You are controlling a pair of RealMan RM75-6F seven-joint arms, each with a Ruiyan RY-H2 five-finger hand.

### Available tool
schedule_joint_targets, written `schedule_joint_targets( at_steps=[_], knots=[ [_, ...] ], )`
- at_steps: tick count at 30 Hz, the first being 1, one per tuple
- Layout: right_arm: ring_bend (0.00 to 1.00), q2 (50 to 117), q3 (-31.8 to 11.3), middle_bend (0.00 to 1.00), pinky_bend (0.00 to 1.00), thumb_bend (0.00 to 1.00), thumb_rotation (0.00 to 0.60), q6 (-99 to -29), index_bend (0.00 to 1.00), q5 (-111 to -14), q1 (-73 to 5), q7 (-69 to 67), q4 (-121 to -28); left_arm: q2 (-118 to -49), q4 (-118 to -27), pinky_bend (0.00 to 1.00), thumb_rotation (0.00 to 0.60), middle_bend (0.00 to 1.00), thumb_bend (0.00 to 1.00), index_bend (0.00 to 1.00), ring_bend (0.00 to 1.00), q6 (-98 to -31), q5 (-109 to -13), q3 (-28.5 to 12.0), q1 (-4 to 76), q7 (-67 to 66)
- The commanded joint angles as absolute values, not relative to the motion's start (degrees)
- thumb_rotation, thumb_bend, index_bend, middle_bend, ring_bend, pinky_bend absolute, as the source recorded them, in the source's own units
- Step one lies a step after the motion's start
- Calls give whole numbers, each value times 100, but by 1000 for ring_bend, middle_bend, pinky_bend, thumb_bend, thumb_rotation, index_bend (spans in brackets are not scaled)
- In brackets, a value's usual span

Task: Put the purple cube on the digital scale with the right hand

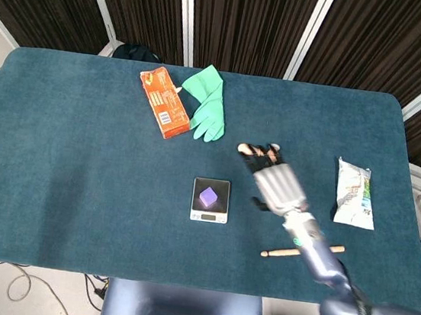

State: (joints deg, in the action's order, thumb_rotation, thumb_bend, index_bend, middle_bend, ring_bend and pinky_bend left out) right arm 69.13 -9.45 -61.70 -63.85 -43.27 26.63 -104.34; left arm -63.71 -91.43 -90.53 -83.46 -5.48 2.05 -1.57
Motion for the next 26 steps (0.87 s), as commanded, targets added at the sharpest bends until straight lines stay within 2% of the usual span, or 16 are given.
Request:
schedule_joint_targets(
  at_steps=[1, 5, 10, 17, 26],
  knots=[
    [0, 6077, -178, 0, 0, 347, 600, -7377, 0, -7738, -3138, 2010, -10816, -6392, -9161, 0, 600, 5, 251, 22, 0, -9051, -8389, -519, 210, -195],
    [0, 6085, 315, 0, 0, 347, 600, -8382, 0, -8581, -2323, 1544, -10323, -6424, -9161, 0, 600, 5, 252, 21, 0, -9030, -8416, -494, 220, -254],
    [0, 6529, 515, 0, 0, 346, 600, -9351, 0, -9065, -1618, 1440, -9512, -6433, -9142, 0, 600, 5, 251, 22, 0, -9010, -8389, -504, 228, -248],
    [0, 6970, 554, 0, 0, 347, 600, -9659, 0, -9019, -1167, 1498, -8879, -6397, -9092, 0, 600, 5, 251, 22, 0, -9019, -8354, -535, 219, -98],
    [0, 7134, 363, 0, 0, 347, 600, -9587, 0, -8951, -1060, 1620, -8633, -6382, -9023, 0, 600, 5, 251, 22, 0, -8955, -8327, -549, 246, 20]
  ],
)
